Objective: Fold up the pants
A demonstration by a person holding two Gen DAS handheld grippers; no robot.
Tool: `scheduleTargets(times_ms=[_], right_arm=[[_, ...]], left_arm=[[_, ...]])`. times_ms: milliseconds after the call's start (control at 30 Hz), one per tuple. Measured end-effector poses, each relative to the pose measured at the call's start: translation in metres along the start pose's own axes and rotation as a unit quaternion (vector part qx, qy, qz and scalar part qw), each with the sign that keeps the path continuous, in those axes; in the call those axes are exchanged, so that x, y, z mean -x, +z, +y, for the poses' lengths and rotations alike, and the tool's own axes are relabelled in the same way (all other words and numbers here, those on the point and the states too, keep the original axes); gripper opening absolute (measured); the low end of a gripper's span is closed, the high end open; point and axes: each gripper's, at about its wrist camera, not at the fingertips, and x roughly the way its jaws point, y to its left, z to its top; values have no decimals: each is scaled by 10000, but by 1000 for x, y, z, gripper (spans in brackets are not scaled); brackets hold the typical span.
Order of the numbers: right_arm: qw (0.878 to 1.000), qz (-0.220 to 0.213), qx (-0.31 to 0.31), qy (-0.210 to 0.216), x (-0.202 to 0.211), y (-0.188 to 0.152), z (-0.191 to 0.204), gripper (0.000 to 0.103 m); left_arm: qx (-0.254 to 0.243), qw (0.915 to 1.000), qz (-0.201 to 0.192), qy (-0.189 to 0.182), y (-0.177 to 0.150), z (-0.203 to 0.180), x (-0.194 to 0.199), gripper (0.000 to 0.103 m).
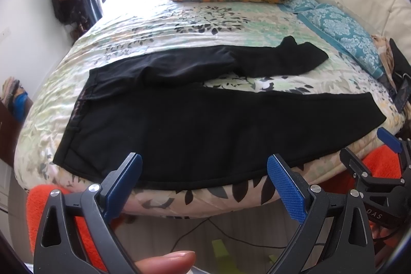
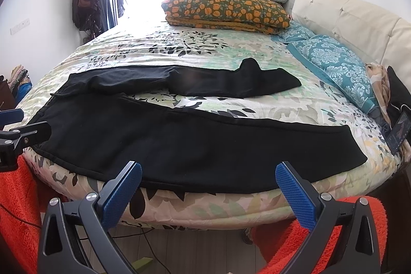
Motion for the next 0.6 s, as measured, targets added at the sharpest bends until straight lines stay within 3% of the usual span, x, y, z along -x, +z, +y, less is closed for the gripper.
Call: scheduleTargets(times_ms=[133,200,367,600], right_arm=[[9999,-22,-79,111,-3,2,-5,103],[9990,-38,-229,382,-9,7,-14,103],[9931,-100,-882,762,-48,39,-75,103],[9819,459,-1836,100,-169,110,-209,103]], left_arm=[[3,10000,-2,6,1,0,-2,99],[-4,10000,14,15,1,0,-3,99],[42,9999,132,77,3,4,-14,99],[73,9991,373,179,7,3,-36,99]])
